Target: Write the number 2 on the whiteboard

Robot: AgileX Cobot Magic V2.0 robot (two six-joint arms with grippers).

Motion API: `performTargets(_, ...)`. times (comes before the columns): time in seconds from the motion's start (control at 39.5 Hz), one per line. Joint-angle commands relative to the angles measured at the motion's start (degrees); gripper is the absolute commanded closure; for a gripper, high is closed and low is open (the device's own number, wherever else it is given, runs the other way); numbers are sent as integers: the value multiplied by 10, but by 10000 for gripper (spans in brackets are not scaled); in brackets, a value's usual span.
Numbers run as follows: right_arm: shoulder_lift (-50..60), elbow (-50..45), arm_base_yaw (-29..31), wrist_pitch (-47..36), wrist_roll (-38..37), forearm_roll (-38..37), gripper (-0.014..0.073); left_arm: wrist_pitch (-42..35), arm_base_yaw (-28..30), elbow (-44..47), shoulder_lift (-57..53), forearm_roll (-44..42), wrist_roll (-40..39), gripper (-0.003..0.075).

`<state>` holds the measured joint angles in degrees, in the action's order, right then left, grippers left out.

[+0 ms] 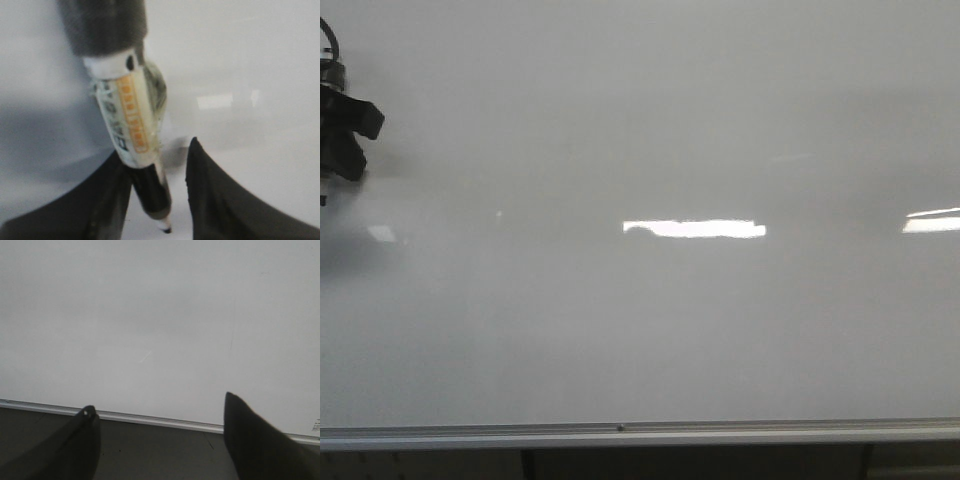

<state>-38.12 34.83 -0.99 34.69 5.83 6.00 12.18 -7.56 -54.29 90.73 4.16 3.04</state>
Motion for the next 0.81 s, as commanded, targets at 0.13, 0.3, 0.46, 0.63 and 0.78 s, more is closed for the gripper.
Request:
performTargets(0.13, -4, 18, 3, -40, 7, -1, 54, -43, -3, -19, -21, 4, 0, 708)
performTargets(0.3, -4, 20, 3, -30, 7, 23, 54, 44, -5, -40, -42, -12, 25, 727)
performTargets(0.46, -16, 41, 3, 15, 22, 35, 54, 173, -23, -71, -83, -4, 112, 727)
performTargets(0.63, -65, 103, 3, 111, 129, 95, 54, 358, -65, -109, -135, 49, 268, 727)
performTargets(0.78, -124, 155, -2, 183, 286, 216, 54, 455, -115, -126, -164, 124, 391, 727)
